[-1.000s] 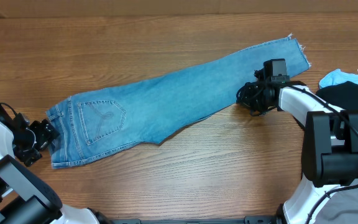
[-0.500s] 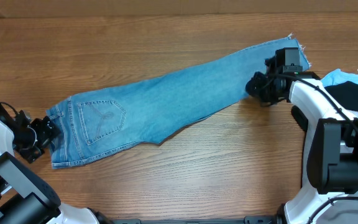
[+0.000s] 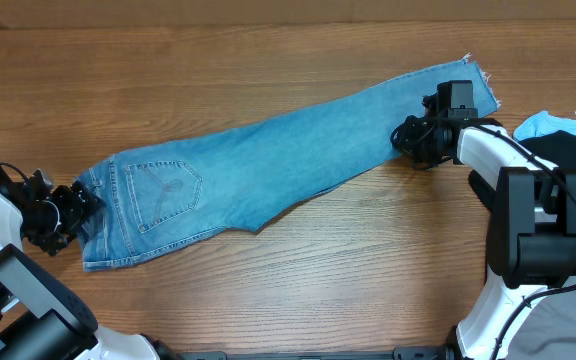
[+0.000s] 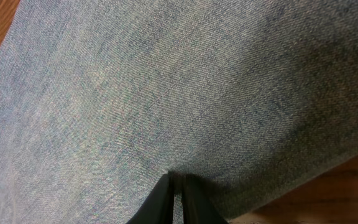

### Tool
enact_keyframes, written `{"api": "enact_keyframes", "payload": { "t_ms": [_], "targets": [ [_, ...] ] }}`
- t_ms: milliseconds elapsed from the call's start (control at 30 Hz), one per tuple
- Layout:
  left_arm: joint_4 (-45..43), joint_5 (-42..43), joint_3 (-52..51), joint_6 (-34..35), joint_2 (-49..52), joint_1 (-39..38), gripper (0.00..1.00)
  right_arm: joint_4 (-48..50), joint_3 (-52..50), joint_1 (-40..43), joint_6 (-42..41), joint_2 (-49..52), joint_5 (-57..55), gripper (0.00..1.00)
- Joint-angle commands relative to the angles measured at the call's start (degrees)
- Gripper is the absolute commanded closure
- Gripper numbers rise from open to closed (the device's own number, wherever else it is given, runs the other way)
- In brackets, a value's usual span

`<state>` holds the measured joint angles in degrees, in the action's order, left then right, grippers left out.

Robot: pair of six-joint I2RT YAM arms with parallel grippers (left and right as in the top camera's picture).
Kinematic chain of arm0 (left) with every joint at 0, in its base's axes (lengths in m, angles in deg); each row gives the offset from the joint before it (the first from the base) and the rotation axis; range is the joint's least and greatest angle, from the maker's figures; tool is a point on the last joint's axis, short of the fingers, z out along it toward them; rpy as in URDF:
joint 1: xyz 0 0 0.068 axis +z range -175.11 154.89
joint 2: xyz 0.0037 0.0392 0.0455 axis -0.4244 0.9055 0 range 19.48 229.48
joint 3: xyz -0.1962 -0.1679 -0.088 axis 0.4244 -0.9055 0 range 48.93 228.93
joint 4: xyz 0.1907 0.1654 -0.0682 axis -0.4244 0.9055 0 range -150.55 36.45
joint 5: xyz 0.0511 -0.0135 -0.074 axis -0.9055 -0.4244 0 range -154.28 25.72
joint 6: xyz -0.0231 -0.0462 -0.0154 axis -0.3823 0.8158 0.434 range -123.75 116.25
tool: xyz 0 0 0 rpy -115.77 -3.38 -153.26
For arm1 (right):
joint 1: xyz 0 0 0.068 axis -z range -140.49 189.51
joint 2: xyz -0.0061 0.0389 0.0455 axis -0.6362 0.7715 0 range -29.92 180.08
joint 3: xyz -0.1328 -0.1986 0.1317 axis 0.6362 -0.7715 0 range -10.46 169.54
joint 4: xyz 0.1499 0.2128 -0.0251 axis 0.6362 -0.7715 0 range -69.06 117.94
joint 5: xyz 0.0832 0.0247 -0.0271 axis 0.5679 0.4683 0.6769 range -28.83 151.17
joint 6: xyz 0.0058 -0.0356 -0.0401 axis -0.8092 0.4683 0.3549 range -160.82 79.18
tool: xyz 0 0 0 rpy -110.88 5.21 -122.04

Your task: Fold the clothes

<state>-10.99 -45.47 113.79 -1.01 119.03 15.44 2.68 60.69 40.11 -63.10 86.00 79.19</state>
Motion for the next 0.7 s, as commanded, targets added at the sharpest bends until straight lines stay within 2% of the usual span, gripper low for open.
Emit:
{"api": "enact_keyframes", "payload": {
  "t_ms": [0, 167, 400, 567, 667],
  "targets": [
    [-1.3, -1.8, -0.3, -1.5, 0.5, 0.3, 0.13, -0.9, -0.1, -0.5, -0.5, 2.8, -0.8, 0.9],
    [-6.6, 2.9, -0.3, -1.6, 0.5, -0.8, 0.15, -1.8, -0.1, -0.5, -0.5, 2.8, -0.8, 0.9],
    [-8.5, 4.1, -0.3, -5.6, 0.5, -5.0, 0.34, -1.9, -0.1, -0.5, -0.5, 2.8, -0.8, 0.91],
    [-8.2, -3.2, -0.3, -4.2, 0.5, -6.8, 0.34, -2.2, -0.1, -0.5, -0.5, 2.8, -0.8, 0.9],
    [-4.8, -5.2, -0.3, -2.6, 0.5, -6.5, 0.34, -2.5, -0.1, -0.5, -0.5, 2.8, 0.1, 0.9]
  ]
}}
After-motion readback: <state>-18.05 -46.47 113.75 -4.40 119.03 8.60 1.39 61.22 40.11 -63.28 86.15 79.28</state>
